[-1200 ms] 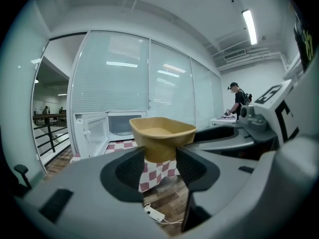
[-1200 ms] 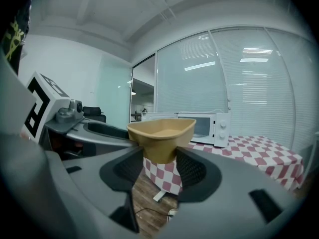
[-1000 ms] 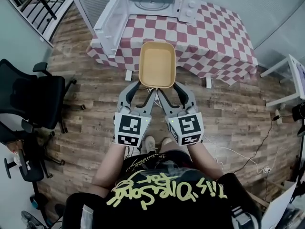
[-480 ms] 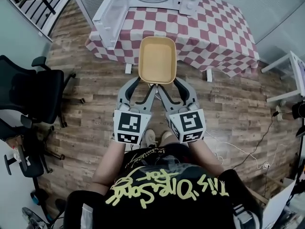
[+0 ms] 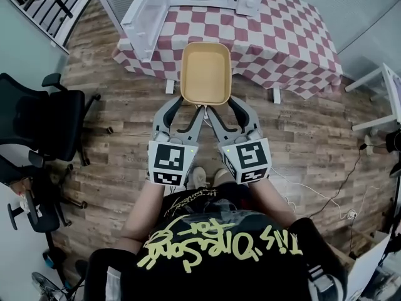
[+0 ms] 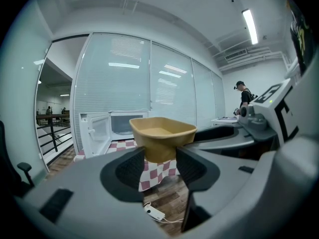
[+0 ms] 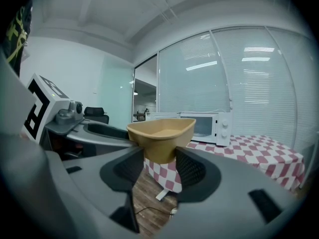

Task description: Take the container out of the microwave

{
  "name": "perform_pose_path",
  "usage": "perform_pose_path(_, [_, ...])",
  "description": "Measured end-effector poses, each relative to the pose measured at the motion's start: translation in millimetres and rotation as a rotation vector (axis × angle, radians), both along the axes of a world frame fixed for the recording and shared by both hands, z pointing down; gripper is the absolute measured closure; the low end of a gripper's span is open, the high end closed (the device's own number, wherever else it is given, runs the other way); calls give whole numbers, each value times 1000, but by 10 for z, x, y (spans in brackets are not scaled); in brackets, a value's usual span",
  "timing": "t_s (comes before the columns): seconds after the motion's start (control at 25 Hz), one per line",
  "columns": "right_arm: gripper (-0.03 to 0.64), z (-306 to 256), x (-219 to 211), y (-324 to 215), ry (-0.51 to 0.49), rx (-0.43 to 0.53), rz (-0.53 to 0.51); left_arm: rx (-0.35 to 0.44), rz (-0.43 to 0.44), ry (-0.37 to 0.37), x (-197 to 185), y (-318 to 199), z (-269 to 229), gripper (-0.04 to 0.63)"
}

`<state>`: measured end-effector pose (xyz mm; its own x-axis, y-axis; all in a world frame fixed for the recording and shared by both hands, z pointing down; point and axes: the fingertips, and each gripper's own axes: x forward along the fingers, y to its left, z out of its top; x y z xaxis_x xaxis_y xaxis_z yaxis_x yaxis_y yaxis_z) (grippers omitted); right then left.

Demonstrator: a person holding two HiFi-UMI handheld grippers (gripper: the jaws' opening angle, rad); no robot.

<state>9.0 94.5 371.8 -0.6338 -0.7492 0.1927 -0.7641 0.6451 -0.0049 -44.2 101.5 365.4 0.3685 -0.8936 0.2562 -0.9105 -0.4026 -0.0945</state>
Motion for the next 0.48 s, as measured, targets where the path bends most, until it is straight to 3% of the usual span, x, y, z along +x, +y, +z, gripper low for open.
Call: perform_pose_path(0.48, [413,-35,8,-59,6,5,1,1,1,7,8,-58,-28,394])
